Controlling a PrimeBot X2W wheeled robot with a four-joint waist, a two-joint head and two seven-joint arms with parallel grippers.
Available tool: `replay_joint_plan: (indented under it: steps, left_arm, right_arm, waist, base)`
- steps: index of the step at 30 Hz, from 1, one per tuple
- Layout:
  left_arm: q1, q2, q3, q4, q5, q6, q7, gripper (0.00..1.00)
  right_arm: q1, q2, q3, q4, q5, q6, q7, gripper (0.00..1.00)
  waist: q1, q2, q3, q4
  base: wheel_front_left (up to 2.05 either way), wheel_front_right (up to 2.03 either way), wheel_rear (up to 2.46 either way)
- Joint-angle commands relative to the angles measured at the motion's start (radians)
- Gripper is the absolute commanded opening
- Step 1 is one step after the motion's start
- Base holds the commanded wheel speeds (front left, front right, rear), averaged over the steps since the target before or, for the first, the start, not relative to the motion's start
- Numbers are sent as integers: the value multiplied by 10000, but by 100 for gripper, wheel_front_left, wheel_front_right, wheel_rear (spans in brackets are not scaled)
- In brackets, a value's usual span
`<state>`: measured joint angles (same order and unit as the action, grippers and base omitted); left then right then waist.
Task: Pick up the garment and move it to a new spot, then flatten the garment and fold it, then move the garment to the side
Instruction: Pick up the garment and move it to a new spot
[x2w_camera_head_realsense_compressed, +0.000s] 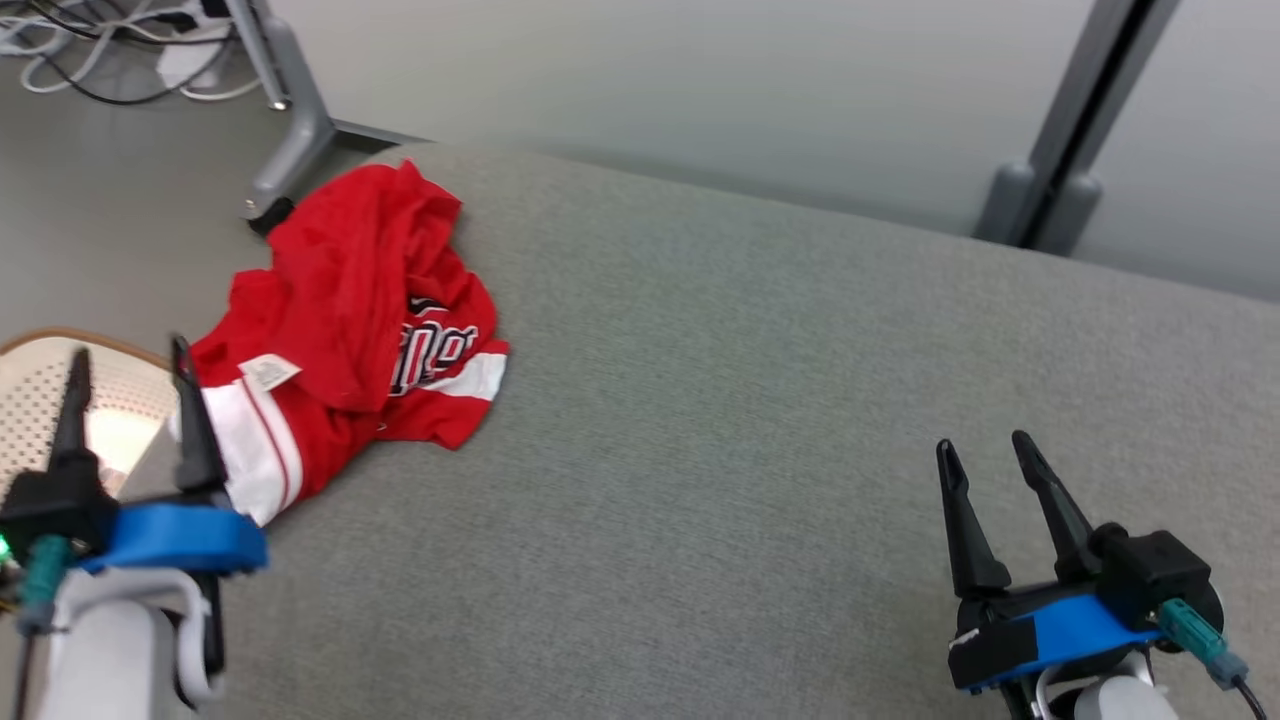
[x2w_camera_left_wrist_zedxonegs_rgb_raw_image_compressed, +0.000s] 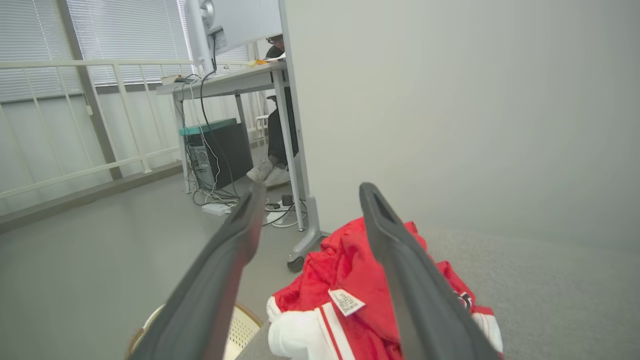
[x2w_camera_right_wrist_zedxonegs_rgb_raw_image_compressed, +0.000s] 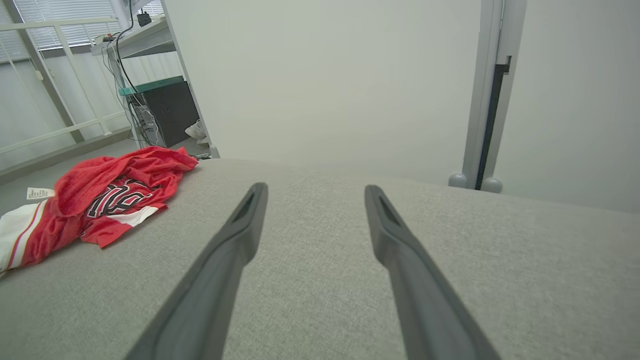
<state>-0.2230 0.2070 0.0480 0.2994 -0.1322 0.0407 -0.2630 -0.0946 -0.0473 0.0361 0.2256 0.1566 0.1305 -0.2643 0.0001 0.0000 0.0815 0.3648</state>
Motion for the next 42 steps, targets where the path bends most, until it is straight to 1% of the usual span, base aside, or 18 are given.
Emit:
replay_joint_plan:
  steps: [1,6,12,18,22,26,31,34,39,40,41,42]
  left_arm:
    - [-552,243,171,67,-111,-103,-28,100]
    - [-1851,732,438,481,-397,-354,-19,100]
    - [-3434,1216,650,1485,-798,-692,114,100]
    - [-4754,1900,827,3150,-1042,-945,491,100]
    - [-5467,2159,774,4447,-1151,-1083,914,100]
    - [-6055,2263,597,5749,-1310,-1258,1622,100]
    - [-6322,2035,338,7020,-1524,-1480,2489,100]
    - [-6470,1908,161,7571,-1731,-1624,3033,100]
    - [-6419,1822,-120,8021,-1875,-1699,3383,100]
    - [-6411,1850,-159,8073,-1918,-1714,3364,91]
    - [-6391,1871,-194,8137,-1945,-1723,3342,53]
    - [-6369,1896,-221,8146,-2014,-1719,3247,0]
  right_arm:
    - [-233,-53,-33,-106,-178,4,-1,100]
    - [-619,-52,-169,-423,-497,3,79,100]
    - [-1061,-52,-412,-999,-826,3,125,100]
    - [-1374,-50,-516,-1548,-977,4,197,100]
    - [-1493,-52,-702,-1901,-1058,3,262,100]
    - [-1529,-50,-833,-2167,-1101,3,286,100]
    - [-1532,-49,-940,-2308,-1158,3,302,100]
    - [-1517,-50,-882,-2277,-1142,3,320,100]
    - [-1541,-50,-752,-2199,-1095,3,327,100]
    - [-1527,-50,-729,-2189,-1087,3,332,100]
    - [-1515,-50,-703,-2173,-1078,3,332,100]
    - [-1490,-50,-689,-2162,-1073,3,333,100]
  waist:
    - [-1,0,233,-206]
    - [-1,0,1035,-788]
    - [-1,0,2035,-1514]
    - [-1,0,2848,-2248]
    - [-1,0,3349,-2484]
    - [-1,0,3675,-2603]
    - [-1,0,3743,-2567]
    - [-1,0,3669,-2507]
    - [-1,0,3511,-2501]
    - [-1,0,3468,-2508]
    - [-1,0,3416,-2517]
    - [-1,0,3371,-2530]
  base:
    - [0,0,0]
    - [0,0,0]
    - [0,0,0]
    - [0,0,0]
    - [0,0,0]
    - [0,0,0]
    - [0,0,0]
    - [0,0,0]
    - [0,0,0]
    - [0,0,0]
    - [0,0,0]
    - [0,0,0]
